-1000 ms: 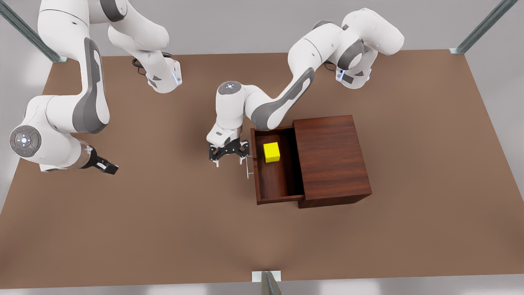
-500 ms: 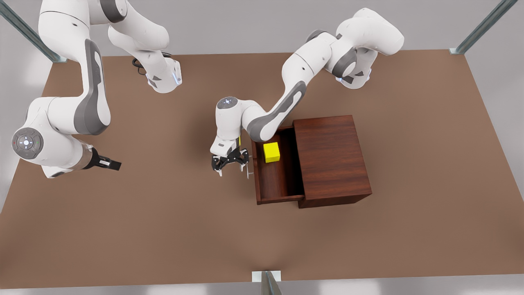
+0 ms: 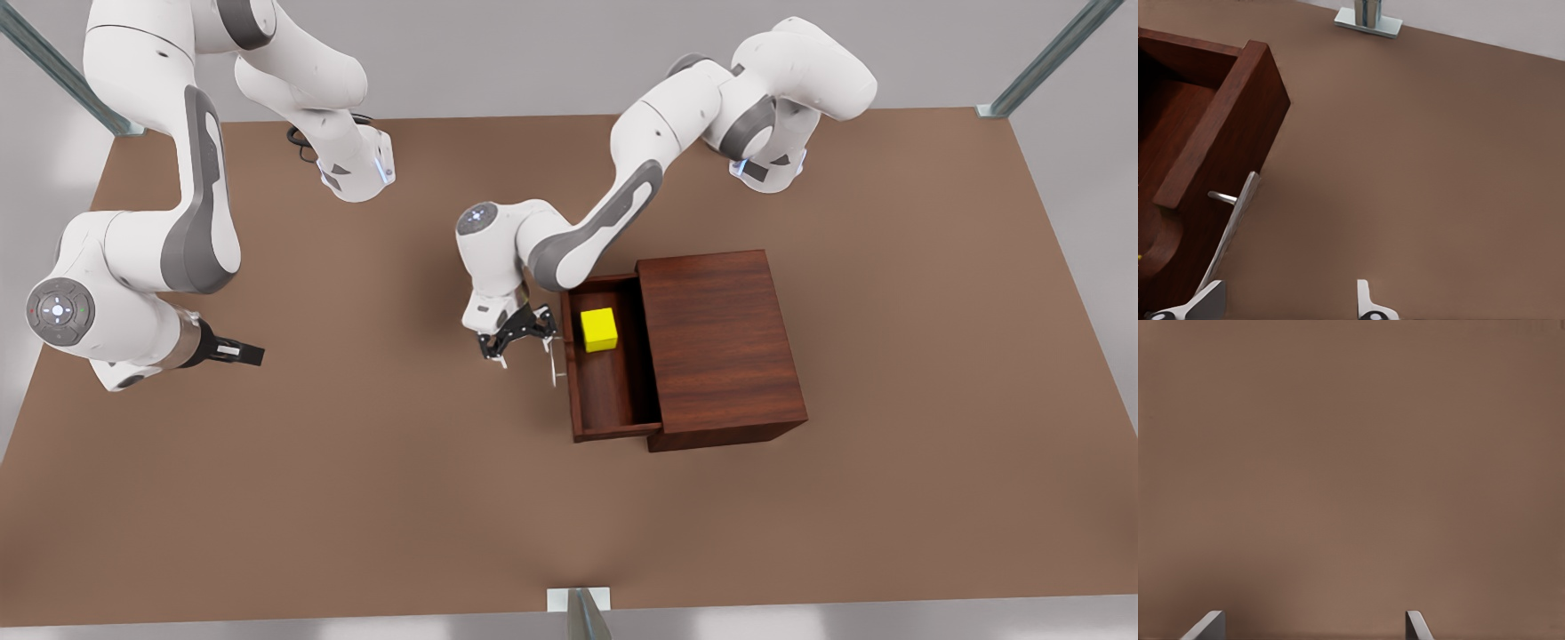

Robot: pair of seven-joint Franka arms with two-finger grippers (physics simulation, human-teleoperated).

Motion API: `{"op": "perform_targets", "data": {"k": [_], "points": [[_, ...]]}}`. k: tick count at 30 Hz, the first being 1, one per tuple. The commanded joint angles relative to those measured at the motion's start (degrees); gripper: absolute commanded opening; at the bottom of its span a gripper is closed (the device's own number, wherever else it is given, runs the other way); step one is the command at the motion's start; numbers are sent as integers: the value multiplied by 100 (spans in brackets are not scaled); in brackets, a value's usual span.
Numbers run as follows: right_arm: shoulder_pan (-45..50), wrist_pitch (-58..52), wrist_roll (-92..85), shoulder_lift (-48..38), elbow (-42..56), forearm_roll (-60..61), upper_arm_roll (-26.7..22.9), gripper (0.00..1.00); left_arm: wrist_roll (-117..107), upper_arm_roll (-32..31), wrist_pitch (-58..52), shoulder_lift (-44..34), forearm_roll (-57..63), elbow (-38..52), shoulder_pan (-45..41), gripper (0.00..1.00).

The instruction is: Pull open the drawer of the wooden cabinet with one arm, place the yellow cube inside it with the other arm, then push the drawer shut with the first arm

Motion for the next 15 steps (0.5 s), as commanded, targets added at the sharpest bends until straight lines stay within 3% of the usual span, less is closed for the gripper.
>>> {"op": "perform_targets", "data": {"k": [1, 15], "points": [[0, 2, -384, -5, 3, 3, 9, 100, 1090, 3, -580, -49, -96, 2, 67, 100], [0, 38, -384, 22, 29, -15, 10, 100, 1943, -14, -580, -75, -193, -112, 612, 100]]}}
